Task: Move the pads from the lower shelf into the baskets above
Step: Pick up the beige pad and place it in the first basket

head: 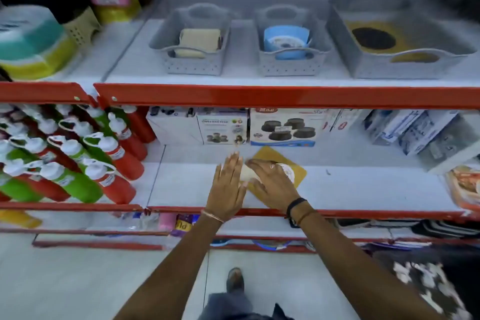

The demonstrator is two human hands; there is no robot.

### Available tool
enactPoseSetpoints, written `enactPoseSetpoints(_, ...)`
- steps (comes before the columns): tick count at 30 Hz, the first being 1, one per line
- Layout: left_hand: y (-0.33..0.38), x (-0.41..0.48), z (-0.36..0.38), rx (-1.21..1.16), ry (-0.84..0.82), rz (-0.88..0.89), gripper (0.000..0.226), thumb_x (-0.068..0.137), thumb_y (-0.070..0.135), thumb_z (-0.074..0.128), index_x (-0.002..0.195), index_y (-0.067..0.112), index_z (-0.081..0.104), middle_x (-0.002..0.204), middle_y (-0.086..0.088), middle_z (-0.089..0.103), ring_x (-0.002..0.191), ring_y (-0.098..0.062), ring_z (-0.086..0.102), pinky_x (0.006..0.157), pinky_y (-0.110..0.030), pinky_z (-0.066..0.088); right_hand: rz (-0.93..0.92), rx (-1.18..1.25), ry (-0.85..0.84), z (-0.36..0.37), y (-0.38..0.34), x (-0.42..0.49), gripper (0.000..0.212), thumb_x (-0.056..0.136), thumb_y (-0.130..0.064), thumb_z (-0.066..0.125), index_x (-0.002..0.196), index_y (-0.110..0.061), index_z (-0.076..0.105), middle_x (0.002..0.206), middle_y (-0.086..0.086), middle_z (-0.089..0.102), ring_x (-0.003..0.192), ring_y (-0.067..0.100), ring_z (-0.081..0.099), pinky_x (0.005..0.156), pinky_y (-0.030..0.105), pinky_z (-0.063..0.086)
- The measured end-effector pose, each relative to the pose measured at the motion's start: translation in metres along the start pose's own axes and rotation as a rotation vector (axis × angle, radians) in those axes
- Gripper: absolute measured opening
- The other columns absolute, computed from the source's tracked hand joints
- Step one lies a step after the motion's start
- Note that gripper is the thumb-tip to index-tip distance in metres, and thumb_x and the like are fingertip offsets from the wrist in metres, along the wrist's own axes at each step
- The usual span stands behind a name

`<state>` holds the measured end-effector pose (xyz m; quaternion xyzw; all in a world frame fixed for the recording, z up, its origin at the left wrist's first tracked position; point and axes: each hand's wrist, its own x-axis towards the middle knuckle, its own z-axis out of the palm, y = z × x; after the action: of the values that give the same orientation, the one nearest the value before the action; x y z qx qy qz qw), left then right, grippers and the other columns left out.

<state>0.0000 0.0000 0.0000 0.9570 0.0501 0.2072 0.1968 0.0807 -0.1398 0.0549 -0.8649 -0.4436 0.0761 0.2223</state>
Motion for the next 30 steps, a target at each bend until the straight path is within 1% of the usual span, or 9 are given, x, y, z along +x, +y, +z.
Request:
enactPoseSetpoints(2, -0.012, 0.004, 0.011, 0.036, -0.090, -0.081, 0.061, 0.094, 0.037, 0.028, 0.147, 0.011, 0.012, 0.156, -0.005, 0.012, 0.146, -0.006, -0.012, 0.119, -0.032, -0.003, 0.061, -0.020, -0.085, 0.017, 0.011, 0.013, 0.065, 0.086, -0.044, 0.024, 0.138, -0.009, 0.040, 0.145, 0.013, 0.045, 0.131, 0.031, 0.045, 0.100, 0.047, 0.040)
enactPoseSetpoints(5, -0.018, -0.001, 0.026, 0.066, -0.256, -0.247, 0.068, 0.091, 0.042, 0.024, 0.148, 0.006, 0.013, 0.158, -0.012, 0.011, 0.148, -0.023, 0.008, 0.118, -0.043, 0.007, 0.223, -0.024, -0.139, 0.037, 0.026, 0.027, 0.065, 0.090, -0.040, 0.045, 0.145, -0.009, 0.028, 0.154, 0.013, 0.029, 0.139, 0.031, 0.031, 0.110, 0.048, 0.033)
enactPoseSetpoints(8, -0.024, -0.004, 0.039, 0.079, -0.418, -0.347, 0.078, 0.084, 0.051, 0.009, 0.149, 0.007, 0.006, 0.160, -0.011, 0.002, 0.148, -0.026, 0.004, 0.119, -0.045, 0.009, 0.297, -0.052, -0.225, 0.046, 0.044, 0.042, 0.081, 0.084, -0.042, 0.056, 0.148, -0.013, 0.016, 0.158, 0.012, 0.018, 0.145, 0.029, 0.018, 0.118, 0.044, 0.016)
enactPoseSetpoints(11, -0.026, -0.006, 0.045, 0.102, -0.514, -0.371, 0.082, 0.079, 0.054, -0.005, 0.149, 0.011, 0.001, 0.161, -0.007, -0.003, 0.149, -0.022, 0.000, 0.120, -0.043, 0.005, 0.274, -0.097, -0.363, 0.045, 0.055, 0.051, 0.082, 0.083, -0.040, 0.060, 0.147, -0.013, 0.016, 0.157, 0.010, 0.020, 0.145, 0.027, 0.018, 0.120, 0.042, 0.006)
enactPoseSetpoints(13, -0.026, -0.006, 0.046, 0.087, -0.535, -0.367, 0.075, 0.085, 0.052, -0.001, 0.149, 0.013, 0.001, 0.161, -0.005, -0.003, 0.149, -0.021, -0.001, 0.120, -0.042, 0.004, 0.248, -0.117, -0.359, 0.043, 0.059, 0.055, 0.078, 0.082, -0.039, 0.062, 0.144, -0.012, 0.025, 0.152, 0.010, 0.030, 0.140, 0.028, 0.027, 0.120, 0.042, 0.008)
enactPoseSetpoints(16, -0.025, -0.005, 0.044, 0.095, -0.525, -0.350, 0.063, 0.095, 0.044, 0.014, 0.149, 0.015, 0.000, 0.161, -0.002, -0.003, 0.149, -0.019, -0.001, 0.120, -0.040, 0.003, 0.207, -0.209, -0.323, 0.040, 0.061, 0.058, 0.078, 0.076, -0.045, 0.064, 0.139, -0.010, 0.036, 0.142, 0.013, 0.041, 0.132, 0.031, 0.035, 0.118, 0.042, 0.011)
enactPoseSetpoints(22, -0.023, -0.003, 0.040, 0.143, -0.564, -0.340, 0.058, 0.099, 0.037, 0.018, 0.149, 0.014, 0.000, 0.161, -0.003, -0.002, 0.149, -0.019, -0.002, 0.120, -0.040, 0.000, 0.176, -0.328, -0.296, 0.032, 0.065, 0.049, 0.086, 0.064, -0.060, 0.058, 0.133, -0.011, 0.044, 0.133, 0.015, 0.048, 0.120, 0.033, 0.045, 0.108, 0.042, 0.029)
enactPoseSetpoints(26, -0.017, -0.006, 0.022, 0.147, -0.393, -0.406, 0.068, 0.090, 0.046, 0.000, 0.149, 0.014, 0.005, 0.161, -0.003, 0.000, 0.148, -0.017, -0.002, 0.119, -0.038, -0.004, 0.265, -0.090, -0.203, 0.004, 0.059, 0.028, 0.100, 0.053, -0.067, 0.051, 0.137, -0.013, 0.041, 0.138, 0.011, 0.043, 0.123, 0.031, 0.045, 0.107, 0.040, 0.032)
enactPoseSetpoints(30, 0.002, -0.008, -0.009, 0.127, -0.211, -0.334, 0.067, 0.089, 0.045, 0.005, 0.149, 0.015, 0.007, 0.161, -0.002, 0.003, 0.144, -0.010, -0.008, 0.117, -0.036, -0.005, 0.201, 0.114, -0.141, -0.039, 0.040, 0.003, 0.085, 0.062, -0.044, 0.077, 0.133, -0.012, 0.043, 0.134, 0.006, 0.041, 0.121, 0.027, 0.044, 0.105, 0.037, 0.040)
